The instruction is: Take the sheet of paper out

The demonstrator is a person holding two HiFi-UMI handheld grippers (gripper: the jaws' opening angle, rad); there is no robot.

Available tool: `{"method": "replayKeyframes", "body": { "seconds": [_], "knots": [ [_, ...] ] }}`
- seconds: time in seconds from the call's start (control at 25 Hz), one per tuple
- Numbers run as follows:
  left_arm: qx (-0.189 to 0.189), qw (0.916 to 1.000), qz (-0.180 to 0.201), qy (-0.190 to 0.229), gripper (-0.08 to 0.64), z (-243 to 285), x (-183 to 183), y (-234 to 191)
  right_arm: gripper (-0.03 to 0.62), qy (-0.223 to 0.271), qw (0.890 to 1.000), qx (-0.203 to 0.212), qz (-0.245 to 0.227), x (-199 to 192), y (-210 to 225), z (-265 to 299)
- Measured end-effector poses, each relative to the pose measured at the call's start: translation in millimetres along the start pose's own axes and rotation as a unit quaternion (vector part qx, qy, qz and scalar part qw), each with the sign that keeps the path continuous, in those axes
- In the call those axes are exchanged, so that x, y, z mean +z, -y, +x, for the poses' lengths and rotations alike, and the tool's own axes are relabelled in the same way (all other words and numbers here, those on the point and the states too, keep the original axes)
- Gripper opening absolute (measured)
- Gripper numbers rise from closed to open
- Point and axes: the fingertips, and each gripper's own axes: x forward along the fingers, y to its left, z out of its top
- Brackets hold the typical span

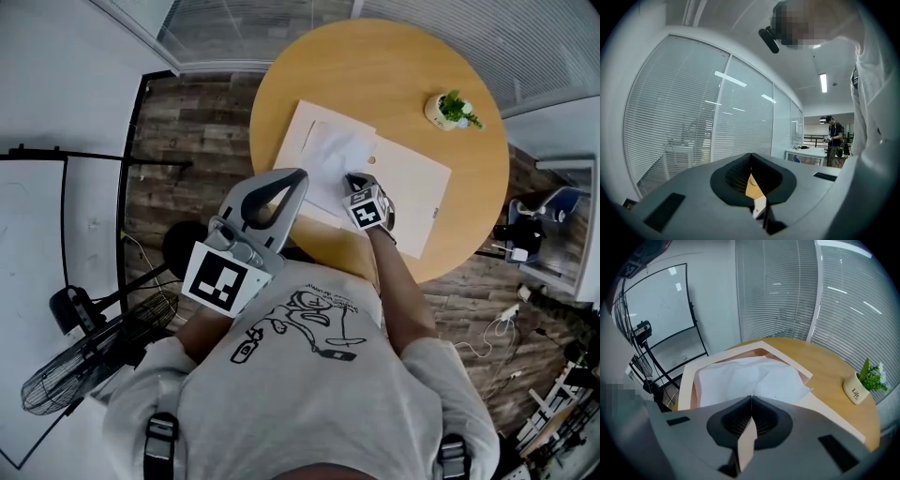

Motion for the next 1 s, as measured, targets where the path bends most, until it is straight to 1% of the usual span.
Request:
{"method": "replayKeyframes", "body": {
  "seconds": [0.32,0.56,1.0],
  "knots": [
    [-0.004,1.0,0.004,0.005,0.02,-1,3,20,0.008,0.011,1.0,-0.006,0.0,-7,7,-24],
    [-0.008,0.9999,0.007,0.006,0.02,2,4,32,0.009,0.026,0.999,-0.011,0.015,-12,15,-41],
    [-0.02,0.9997,0.012,0.009,0.02,14,6,59,0.009,0.05,0.998,-0.034,0.035,-19,35,-84]
  ]
}}
